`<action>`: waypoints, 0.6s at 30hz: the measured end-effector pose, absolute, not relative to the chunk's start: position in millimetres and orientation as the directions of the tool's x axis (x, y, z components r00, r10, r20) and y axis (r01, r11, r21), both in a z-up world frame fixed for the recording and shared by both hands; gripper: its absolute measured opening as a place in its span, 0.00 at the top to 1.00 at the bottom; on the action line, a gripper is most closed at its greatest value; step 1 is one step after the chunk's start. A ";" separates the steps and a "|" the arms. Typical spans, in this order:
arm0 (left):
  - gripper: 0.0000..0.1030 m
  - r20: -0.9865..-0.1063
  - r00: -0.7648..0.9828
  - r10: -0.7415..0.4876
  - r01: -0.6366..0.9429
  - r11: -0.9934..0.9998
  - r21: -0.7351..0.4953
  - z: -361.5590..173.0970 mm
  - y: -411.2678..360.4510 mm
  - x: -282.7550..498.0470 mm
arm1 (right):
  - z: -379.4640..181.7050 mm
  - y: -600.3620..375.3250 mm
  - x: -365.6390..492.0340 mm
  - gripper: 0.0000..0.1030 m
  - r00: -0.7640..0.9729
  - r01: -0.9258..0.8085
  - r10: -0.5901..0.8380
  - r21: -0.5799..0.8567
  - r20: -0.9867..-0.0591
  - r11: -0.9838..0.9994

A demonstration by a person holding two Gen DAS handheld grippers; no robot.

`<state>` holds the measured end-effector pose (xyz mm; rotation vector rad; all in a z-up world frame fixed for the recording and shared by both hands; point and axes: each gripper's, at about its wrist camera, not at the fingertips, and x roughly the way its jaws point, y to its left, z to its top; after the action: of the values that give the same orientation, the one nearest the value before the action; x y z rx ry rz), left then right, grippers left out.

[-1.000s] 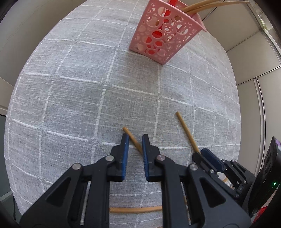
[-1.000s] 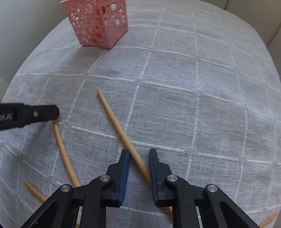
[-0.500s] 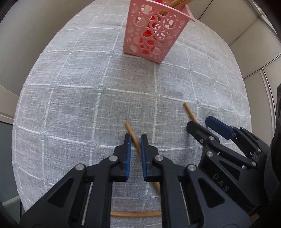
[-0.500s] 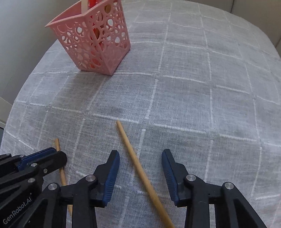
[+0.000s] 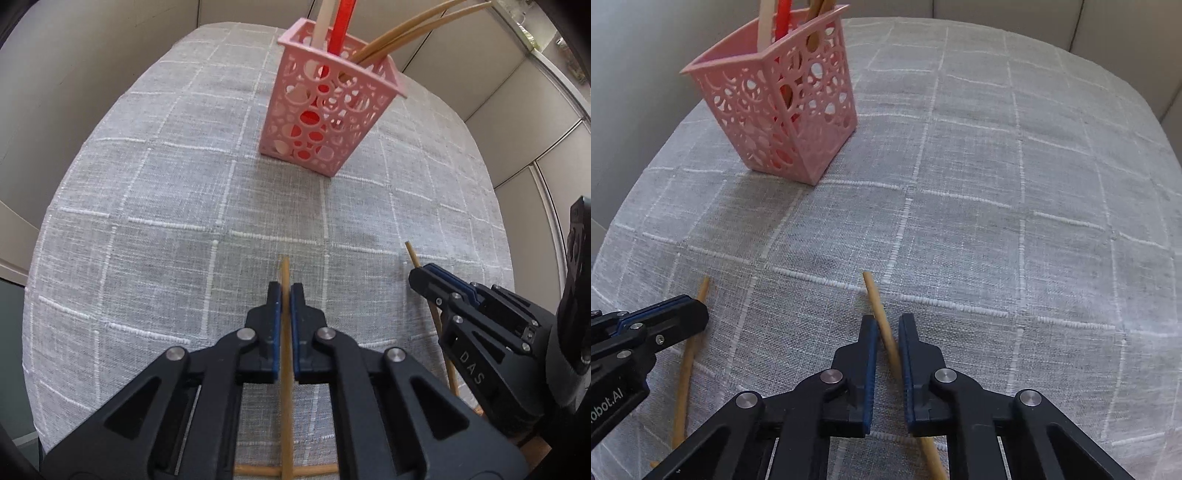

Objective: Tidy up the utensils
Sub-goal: 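Lift both chopsticks and lower them into the pink cup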

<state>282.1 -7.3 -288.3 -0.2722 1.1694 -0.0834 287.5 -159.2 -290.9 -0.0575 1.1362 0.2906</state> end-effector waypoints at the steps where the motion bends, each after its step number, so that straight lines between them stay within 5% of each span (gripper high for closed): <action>1: 0.95 -0.885 0.410 -0.219 -0.063 0.962 -0.267 -282.4 -5.0 281.5 | -287.0 -164.4 287.6 0.90 0.392 -0.245 0.213 0.122 -0.895 0.962; 18: 0.95 -0.778 0.575 -0.252 0.026 0.956 -0.291 -196.4 0.3 236.4 | -172.2 -207.3 228.9 0.93 0.605 -0.182 0.354 0.309 -0.714 0.934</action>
<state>236.4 0.3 -196.4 -0.2595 0.9467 -0.1650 228.9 -207.3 -172.2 0.2134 0.8691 0.3124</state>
